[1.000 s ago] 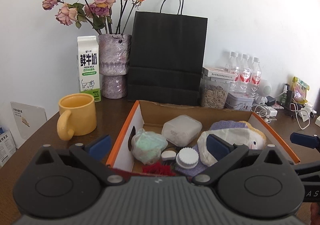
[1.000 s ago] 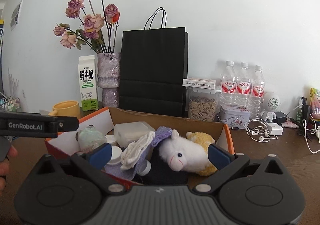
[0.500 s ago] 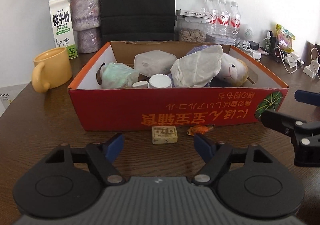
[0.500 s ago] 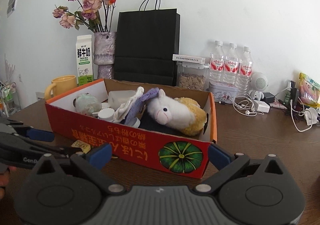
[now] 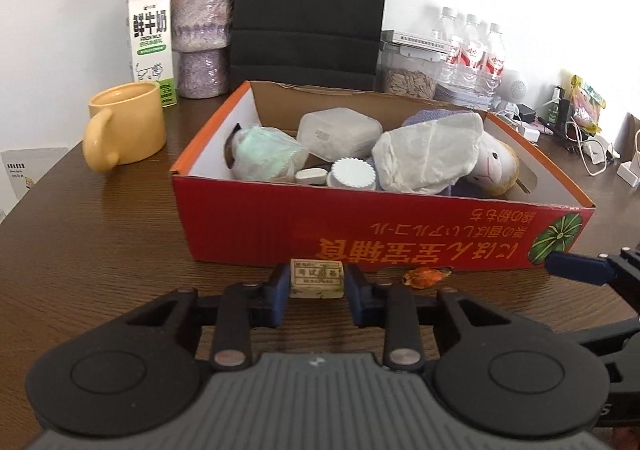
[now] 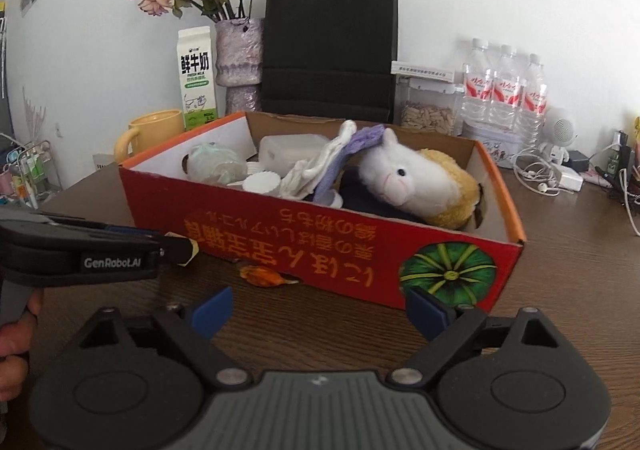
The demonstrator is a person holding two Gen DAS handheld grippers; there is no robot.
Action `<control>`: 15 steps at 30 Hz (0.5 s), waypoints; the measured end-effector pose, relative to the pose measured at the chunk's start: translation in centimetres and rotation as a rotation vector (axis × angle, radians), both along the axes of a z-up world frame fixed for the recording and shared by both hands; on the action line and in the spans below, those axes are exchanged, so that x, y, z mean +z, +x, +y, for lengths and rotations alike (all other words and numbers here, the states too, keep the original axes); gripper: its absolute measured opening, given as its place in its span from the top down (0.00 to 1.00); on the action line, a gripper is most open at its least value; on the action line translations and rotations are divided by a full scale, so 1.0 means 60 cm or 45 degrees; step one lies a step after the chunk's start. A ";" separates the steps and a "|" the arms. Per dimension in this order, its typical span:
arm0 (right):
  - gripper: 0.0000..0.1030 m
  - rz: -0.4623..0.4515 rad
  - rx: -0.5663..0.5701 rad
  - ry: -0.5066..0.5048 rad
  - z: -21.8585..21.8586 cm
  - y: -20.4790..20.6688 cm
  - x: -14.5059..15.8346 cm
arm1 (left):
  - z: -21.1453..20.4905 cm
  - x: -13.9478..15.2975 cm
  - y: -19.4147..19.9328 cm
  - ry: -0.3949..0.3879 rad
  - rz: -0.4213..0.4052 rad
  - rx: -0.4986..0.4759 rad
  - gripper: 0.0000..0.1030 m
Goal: Organize objects
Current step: 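Carry the beige block over the box with the left tool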
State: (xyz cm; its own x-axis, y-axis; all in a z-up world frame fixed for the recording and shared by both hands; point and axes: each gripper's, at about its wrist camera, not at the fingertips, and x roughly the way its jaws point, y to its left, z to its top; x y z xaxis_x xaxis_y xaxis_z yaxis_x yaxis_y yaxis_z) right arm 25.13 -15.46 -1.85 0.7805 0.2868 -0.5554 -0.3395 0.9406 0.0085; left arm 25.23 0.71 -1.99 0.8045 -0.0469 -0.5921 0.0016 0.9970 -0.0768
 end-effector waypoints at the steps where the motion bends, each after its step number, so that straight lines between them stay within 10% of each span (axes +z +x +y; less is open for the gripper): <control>1: 0.22 0.023 -0.003 0.008 0.013 0.007 -0.003 | 0.009 0.002 -0.003 -0.007 -0.003 0.011 0.71; 12: 0.46 0.125 -0.203 0.089 0.088 0.048 -0.022 | 0.065 0.008 -0.027 -0.081 -0.026 0.023 0.71; 15: 0.75 0.096 -0.192 0.038 0.100 0.042 -0.025 | 0.065 0.007 -0.031 -0.085 -0.027 0.014 0.71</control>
State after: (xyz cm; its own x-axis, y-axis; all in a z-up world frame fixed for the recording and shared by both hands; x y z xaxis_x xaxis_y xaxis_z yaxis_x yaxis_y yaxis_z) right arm 27.66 -9.49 -3.36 0.7727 0.1864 -0.6068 -0.1915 0.9798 0.0572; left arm 23.38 4.60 -1.56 0.8176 -0.0769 -0.5706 -0.0069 0.9897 -0.1433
